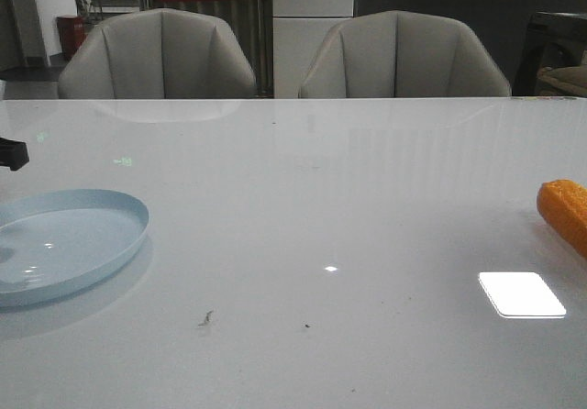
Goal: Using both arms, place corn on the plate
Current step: 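Lower the left gripper to the rim of the light blue plate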
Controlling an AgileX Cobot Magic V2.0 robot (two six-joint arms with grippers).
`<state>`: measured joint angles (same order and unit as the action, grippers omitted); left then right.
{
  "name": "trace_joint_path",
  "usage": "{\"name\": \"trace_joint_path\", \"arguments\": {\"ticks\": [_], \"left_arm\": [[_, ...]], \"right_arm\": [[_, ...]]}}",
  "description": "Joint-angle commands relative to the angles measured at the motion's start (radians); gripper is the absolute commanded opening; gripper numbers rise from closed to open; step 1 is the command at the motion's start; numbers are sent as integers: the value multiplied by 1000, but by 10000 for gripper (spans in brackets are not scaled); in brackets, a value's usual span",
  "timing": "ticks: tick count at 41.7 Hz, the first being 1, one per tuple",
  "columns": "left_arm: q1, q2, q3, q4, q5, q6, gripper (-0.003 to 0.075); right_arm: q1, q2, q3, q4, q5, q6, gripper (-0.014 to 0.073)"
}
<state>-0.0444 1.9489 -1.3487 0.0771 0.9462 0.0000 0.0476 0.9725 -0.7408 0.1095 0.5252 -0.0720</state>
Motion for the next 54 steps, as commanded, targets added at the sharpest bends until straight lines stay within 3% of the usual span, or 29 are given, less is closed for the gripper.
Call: {"name": "trace_joint_path", "arguments": {"ticks": [1,16,33,38,41,44,54], "left_arm": [[3,-40,-31,6,-24,-7,335],[3,-31,-31,-31,-84,-7,330],[3,27,-31,-62,-52,-7,326],[3,27,-32,-62,-56,0,225],[3,27,-32,-62,-56,0,83],[3,27,-32,-62,-56,0,110],[3,27,-74,-49,-16,0,93]], "right_arm": [[1,-10,-36,-9,-59,-5,597],[1,-10,-36,-9,-59,-5,597],[1,-10,-36,-9,-52,-5,597],[1,-10,-36,-9,-43,-5,597],[1,-10,-36,-9,-42,-5,597],[1,-10,-36,-9,-42,-5,597],[1,-10,-36,-9,-42,-5,597]]}}
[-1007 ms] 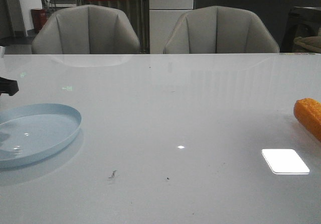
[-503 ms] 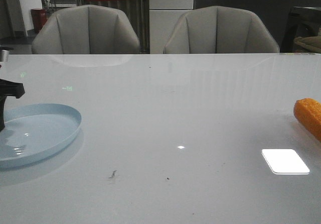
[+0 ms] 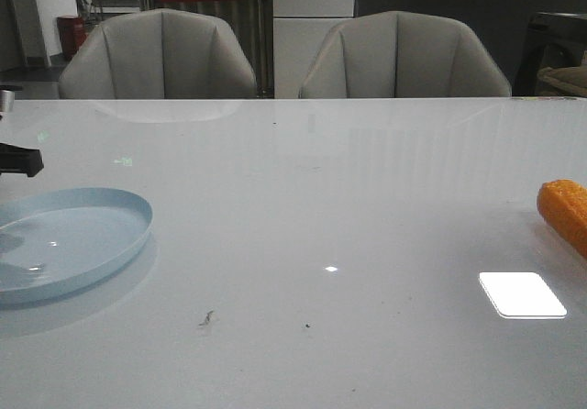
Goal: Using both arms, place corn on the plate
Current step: 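Lower the left gripper to the rim of the light blue plate, then grip the plate rim with the left gripper and carry it toward the table center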
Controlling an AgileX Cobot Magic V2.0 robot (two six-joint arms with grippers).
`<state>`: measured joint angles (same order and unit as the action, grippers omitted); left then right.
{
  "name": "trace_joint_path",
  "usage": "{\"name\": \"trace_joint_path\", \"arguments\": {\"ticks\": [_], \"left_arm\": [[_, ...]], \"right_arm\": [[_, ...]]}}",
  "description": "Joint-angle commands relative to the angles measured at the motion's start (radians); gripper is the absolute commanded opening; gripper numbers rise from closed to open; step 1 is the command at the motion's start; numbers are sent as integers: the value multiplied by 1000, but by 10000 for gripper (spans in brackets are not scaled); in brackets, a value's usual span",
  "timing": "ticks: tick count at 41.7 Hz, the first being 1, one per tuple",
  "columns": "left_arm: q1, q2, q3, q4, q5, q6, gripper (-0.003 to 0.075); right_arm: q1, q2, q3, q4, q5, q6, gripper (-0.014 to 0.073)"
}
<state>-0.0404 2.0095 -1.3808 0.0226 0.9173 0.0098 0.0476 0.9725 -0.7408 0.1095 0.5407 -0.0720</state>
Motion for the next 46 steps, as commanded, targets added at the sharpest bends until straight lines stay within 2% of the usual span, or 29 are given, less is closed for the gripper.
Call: {"name": "trace_joint_path", "arguments": {"ticks": [1,12,20,29,46], "left_arm": [[-1,-36,-53,6,20,-10,93],[-1,-37,-258,-29,157,-10,93],[-24,-37,-418,-138,228,-4,93],[-109,-37,-498,-242,228,12,93],[-312,-25,-498,-244,125,17,98]], "right_arm": [[1,-10,-36,-9,-58,-5,597],[1,-10,-36,-9,-57,-5,597],[1,-10,-36,-9,-57,-5,597],[1,-10,-36,-9,-58,-5,597],[1,-10,-36,-9,-58,-5,597]]}}
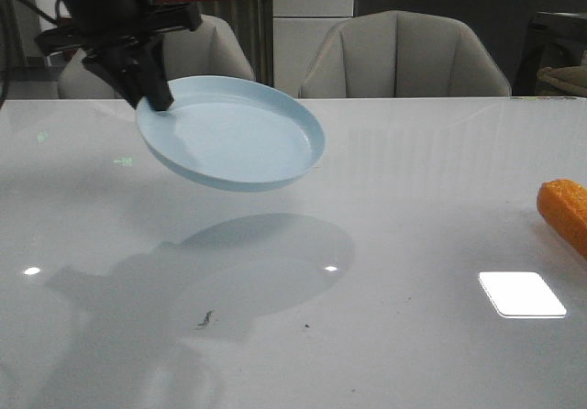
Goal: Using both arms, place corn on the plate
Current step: 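Grip the plate rim with the left gripper and carry it toward the table center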
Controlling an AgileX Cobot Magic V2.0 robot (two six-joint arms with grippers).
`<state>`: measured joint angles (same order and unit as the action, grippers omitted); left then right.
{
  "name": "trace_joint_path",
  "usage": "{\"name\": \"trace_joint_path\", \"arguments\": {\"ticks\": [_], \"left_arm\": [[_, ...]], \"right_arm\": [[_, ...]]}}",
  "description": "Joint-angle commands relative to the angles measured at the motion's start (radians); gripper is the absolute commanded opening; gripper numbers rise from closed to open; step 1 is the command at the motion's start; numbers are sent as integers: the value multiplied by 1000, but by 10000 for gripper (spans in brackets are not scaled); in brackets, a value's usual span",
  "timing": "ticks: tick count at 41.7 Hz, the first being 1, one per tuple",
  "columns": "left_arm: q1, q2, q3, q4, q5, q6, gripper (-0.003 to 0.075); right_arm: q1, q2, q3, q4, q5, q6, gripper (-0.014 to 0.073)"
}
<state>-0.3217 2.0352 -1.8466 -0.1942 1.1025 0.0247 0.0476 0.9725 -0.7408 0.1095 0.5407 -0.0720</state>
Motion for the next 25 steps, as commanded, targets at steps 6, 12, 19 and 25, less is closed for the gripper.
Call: {"name": "trace_joint_path", "arguments": {"ticks": [6,12,19,25], "left_arm": [[-83,-13,-32,-29,-59,2,100],[-115,49,-31,-29,-12,2,100],[-135,105,-31,-29,8,-5,100],[-138,138,-32,-12,24,15,100]], "right_arm": [[1,-10,-36,-9,-58,-5,597],[1,-10,-36,-9,-58,-5,597],[1,-10,-36,-9,-57,-5,597],[1,-10,-36,-9,-57,-5,597]]}}
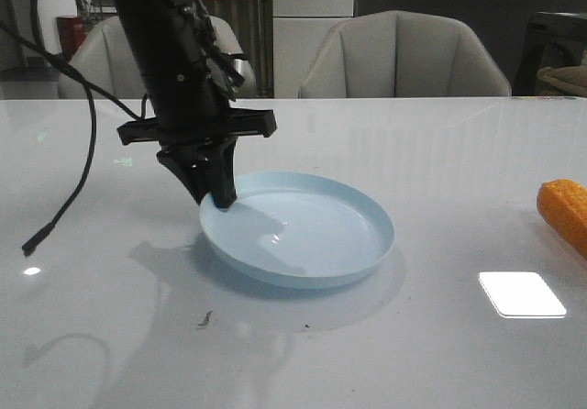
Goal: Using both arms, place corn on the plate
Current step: 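Grip the plate rim with the left gripper and carry it toward the table center, then set the plate down, open the left gripper and lift away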
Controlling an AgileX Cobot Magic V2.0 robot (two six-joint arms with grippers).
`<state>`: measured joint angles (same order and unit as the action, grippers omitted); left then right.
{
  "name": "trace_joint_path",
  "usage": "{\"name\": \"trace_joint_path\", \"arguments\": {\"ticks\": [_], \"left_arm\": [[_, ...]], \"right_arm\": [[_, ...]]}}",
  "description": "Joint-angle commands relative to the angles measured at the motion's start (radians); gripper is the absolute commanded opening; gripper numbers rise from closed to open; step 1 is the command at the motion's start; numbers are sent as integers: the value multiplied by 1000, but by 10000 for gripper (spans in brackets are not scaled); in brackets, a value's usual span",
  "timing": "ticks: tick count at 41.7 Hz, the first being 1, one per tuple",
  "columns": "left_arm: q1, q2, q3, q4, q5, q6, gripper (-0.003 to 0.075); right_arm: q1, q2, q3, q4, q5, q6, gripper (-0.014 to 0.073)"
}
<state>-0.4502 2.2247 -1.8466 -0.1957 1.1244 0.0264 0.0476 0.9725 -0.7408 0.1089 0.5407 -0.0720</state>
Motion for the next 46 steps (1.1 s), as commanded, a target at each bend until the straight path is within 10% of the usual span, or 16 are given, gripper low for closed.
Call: {"name": "trace_joint_path", "arguments": {"ticks": [1,23,36,46], "left_arm": [[-9,-52,-32,-10,2,20,100],[-9,-52,-35,-9,-52,22,113],[-13,-52,-36,41,-78,24,538],[-4,-52,-62,53,63,114,540]], "right_arm": [[1,-10,-36,-8,-57,-5,597],[1,-10,-36,-8,-57,-5,597],[1,-10,-36,-8,-37,-5,597],[1,-10,-36,-8,-30,-5,597]]}}
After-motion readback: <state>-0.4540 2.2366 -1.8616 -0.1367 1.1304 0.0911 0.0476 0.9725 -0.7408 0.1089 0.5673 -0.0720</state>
